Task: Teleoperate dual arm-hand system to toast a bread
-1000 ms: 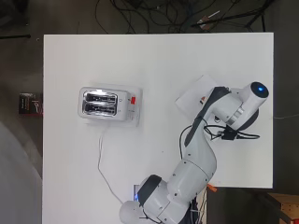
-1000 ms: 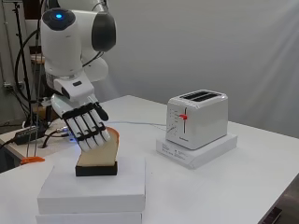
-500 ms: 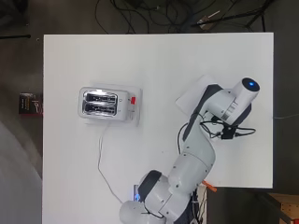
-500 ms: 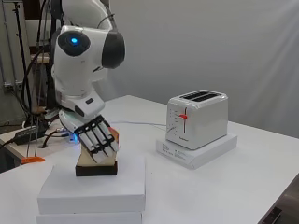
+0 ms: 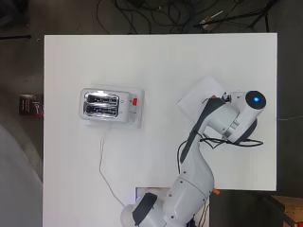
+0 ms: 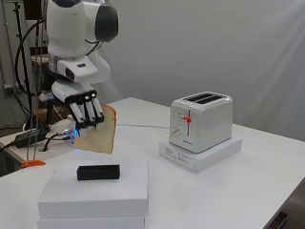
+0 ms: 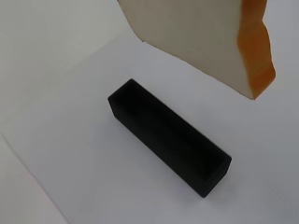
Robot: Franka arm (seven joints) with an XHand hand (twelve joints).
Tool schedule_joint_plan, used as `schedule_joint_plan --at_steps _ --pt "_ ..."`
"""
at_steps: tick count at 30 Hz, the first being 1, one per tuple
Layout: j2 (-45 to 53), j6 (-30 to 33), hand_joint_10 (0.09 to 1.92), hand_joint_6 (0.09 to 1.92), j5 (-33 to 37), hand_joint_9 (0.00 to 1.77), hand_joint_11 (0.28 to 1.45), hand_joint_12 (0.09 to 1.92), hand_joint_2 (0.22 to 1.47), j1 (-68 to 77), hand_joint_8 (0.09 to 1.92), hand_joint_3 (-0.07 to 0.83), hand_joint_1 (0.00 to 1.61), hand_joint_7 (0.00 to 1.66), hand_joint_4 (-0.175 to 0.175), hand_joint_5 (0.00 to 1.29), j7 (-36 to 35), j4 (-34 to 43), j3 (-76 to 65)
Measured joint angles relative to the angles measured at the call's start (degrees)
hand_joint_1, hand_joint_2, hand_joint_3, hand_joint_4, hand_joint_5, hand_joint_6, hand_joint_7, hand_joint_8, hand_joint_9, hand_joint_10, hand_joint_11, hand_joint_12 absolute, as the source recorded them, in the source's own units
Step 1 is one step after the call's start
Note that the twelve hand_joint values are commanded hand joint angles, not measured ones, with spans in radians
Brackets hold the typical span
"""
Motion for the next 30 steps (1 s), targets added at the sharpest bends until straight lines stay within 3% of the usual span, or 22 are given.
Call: schedule_joint_plan --at_steps 3,7,11,15,20,24,30 --pt "-6.9 -0.2 0.43 1.2 -0.4 1.28 0.65 0.66 1.17 5.3 1.07 0.002 1.23 1.03 -0.175 0.72 0.6 -0.3 -4.6" --pt "-8.3 -1.6 0.42 1.32 8.5 1.26 0.66 0.64 1.21 8.1 1.15 0.001 1.22 0.97 -0.175 0.64 -1.3 0.6 -6.2" --pt "-5.6 -2.4 0.51 1.31 14.0 1.22 0.67 0.65 1.21 9.9 1.15 0.0 1.22 0.97 -0.173 0.65 1.4 1.5 -5.7" --pt "-4.1 -3.2 0.47 1.26 16.9 1.25 0.67 0.63 1.18 12.7 1.07 -0.001 1.23 1.02 -0.171 0.7 0.4 2.8 -0.3" --pt "-3.6 -2.7 0.16 1.28 19.0 1.36 0.69 0.53 1.17 15.1 0.94 0.002 1.23 1.08 -0.175 0.7 -0.4 2.7 15.5" --pt "-5.2 -0.4 0.09 1.25 19.8 1.44 0.68 0.66 1.16 17.1 0.93 0.003 1.24 1.09 -0.175 0.71 -0.2 -0.2 27.1" --pt "-8.0 0.4 0.09 1.21 19.0 1.48 0.65 0.8 1.16 17.5 0.95 0.001 1.24 1.09 -0.175 0.72 0.3 -5.0 29.4"
